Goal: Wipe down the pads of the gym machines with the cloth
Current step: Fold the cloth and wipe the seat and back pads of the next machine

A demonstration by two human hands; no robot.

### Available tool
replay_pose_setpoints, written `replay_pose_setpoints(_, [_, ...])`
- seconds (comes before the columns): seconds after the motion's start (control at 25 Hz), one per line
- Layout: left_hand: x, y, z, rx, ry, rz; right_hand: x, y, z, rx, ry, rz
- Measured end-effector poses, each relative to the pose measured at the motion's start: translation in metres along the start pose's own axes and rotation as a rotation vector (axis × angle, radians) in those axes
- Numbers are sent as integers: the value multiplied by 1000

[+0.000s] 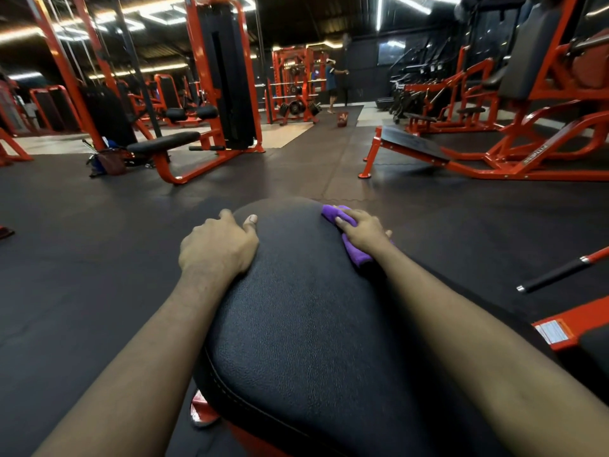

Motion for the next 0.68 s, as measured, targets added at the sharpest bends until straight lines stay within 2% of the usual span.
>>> replay_pose_setpoints(0.2, [1,-2,-1,9,-3,-14,85,-28,-33,43,203,2])
replay_pose_setpoints(0.32, [3,-2,-3,-2,16,-25,84,-34,-44,142,216,-18])
replay_pose_setpoints(0.44, [4,-1,-2,-6,26,-55,18,-22,-51,160,41,-37])
replay_pose_setpoints(0.56, [3,-2,-2,-18,18,-62,-67,7,-78,83,-247,-112])
replay_pose_setpoints(0.68, [2,-4,-4,-29,11,-67,-87,19,-103,52,-362,-158])
Point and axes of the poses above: each hand's wrist, its own z-axis towards the middle knuckle, its own y-axis out of the palm, x = y × z, the point moved 6 cm from there along z, towards the middle knuckle, and after that the axes turned 3 degrees about z, right-handed, at the moved point
